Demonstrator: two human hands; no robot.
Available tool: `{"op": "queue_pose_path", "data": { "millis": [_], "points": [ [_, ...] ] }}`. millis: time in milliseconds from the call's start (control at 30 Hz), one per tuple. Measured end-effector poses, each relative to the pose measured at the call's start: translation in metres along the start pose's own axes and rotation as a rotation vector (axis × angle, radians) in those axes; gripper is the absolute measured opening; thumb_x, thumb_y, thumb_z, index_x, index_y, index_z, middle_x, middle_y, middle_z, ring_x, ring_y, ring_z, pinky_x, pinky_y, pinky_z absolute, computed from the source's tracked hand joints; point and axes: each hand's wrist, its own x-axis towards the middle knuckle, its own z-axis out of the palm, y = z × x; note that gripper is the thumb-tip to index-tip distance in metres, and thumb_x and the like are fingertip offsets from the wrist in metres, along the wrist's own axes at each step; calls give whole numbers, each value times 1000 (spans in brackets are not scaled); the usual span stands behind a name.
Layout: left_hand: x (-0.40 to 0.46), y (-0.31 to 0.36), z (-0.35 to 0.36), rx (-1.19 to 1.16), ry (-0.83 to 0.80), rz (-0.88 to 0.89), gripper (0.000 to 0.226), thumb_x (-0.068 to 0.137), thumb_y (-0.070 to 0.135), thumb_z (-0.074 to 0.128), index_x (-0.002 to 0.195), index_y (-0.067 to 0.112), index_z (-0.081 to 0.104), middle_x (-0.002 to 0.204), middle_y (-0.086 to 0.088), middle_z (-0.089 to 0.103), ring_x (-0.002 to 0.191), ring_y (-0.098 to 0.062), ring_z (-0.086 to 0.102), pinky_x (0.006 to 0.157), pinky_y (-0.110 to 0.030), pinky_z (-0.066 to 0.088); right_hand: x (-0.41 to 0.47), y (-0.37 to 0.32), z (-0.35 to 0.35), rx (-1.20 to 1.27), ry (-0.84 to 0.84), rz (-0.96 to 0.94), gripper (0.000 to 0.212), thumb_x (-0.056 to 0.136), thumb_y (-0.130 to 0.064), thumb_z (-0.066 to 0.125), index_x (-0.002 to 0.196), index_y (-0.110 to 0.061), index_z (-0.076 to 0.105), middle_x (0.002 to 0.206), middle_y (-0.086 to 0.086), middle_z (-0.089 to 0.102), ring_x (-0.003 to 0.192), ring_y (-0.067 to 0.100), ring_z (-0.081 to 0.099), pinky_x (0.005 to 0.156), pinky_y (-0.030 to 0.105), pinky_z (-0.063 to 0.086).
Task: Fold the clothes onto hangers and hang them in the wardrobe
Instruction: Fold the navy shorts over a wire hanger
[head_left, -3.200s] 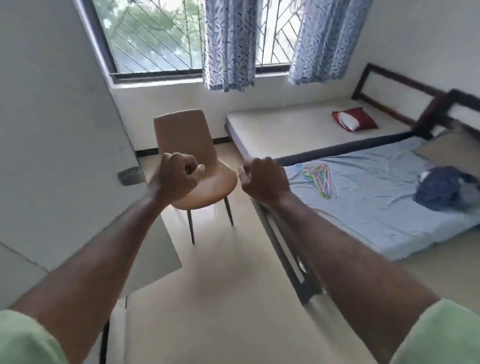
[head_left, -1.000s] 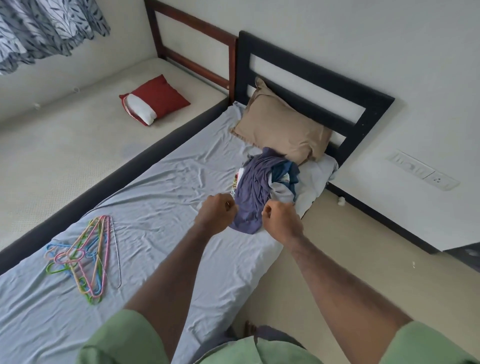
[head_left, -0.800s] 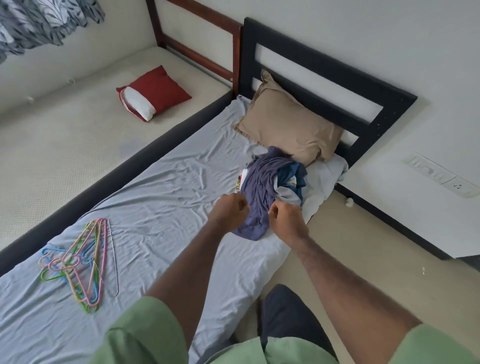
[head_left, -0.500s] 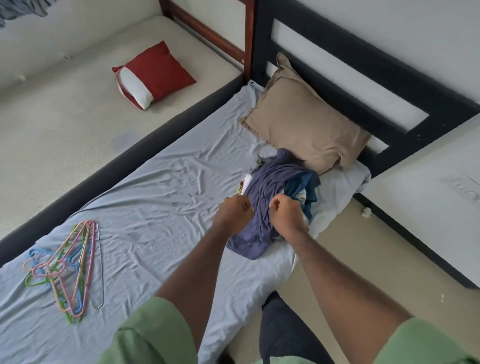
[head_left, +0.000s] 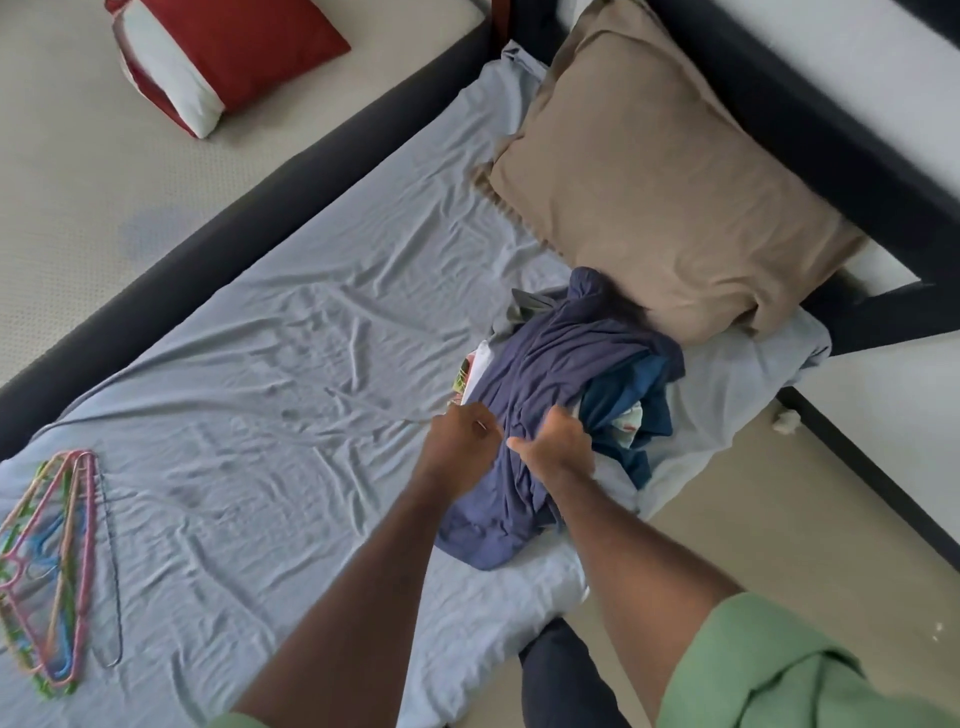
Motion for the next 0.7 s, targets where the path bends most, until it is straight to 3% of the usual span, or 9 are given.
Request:
{"op": "queue_pose_path", "data": {
  "millis": [67,100,233,300,400,467,533,633,700],
  "points": [
    [7,-8,8,-25,-30,-34,16,88,9,55,78,17,64,81,-12,72,74,-33,71,71,-45,60,12,4,10,-74,-40,43,83,80,-41,84,140,-5,39,136,19,56,123,39,57,92,46,53],
    [10,-11,12,-40,-44,-51,13,88,9,56,80,14,66,83,-13,72,75,-34,71,73,-46,60,20,7,15,-98,-24,52,78,84,-36,82,140,-4,38,137,19,55,124,38,57,92,46,53],
    [10,-16,14,-37,-116,-97,11,92,14,57,90,8,67,87,-12,73,77,-31,72,71,-36,58,45,20,14,-57,69,-37,21,95,-12,64,112,0,65,118,21,64,111,36,62,87,39,51],
    [6,-14,11,-35,-126,-125,14,94,19,58,92,8,66,89,-11,73,80,-30,72,67,-29,54,47,22,5,218,75,-96,6,90,-5,65,86,-2,68,107,21,62,98,35,59,87,37,47],
    [2,-10,8,-103,-138,-146,22,98,30,58,87,12,62,83,-4,66,80,-27,66,76,-35,54,24,12,-17,813,-67,-37,31,83,-5,67,64,-20,50,89,7,53,82,24,50,79,35,41],
    [-7,1,1,-213,-131,-138,39,95,51,55,82,15,55,76,-4,54,74,-22,53,73,-35,44,-2,5,-31,1293,-247,68,18,86,-7,60,75,-20,58,87,9,59,83,24,55,76,33,44],
    [-17,17,-5,-463,-144,-156,58,82,73,56,83,16,52,80,-8,48,77,-20,46,72,-36,38,-29,4,-39,1547,-390,79,22,96,-1,47,103,-11,65,103,14,70,95,25,65,83,34,52],
    [-28,36,-10,-780,-178,-297,52,90,63,61,85,12,60,85,-14,68,72,-24,64,71,-33,47,-81,7,-46,1531,-481,-12,28,96,-6,44,116,-1,63,111,20,67,106,30,61,96,42,48],
    [-31,29,-5,-789,-260,-360,62,81,53,80,114,4,62,103,-27,70,85,-39,72,76,-40,55,-113,9,-43,1303,-496,-127,10,81,-21,57,84,-15,64,87,12,60,88,24,54,83,37,45]
  ]
}}
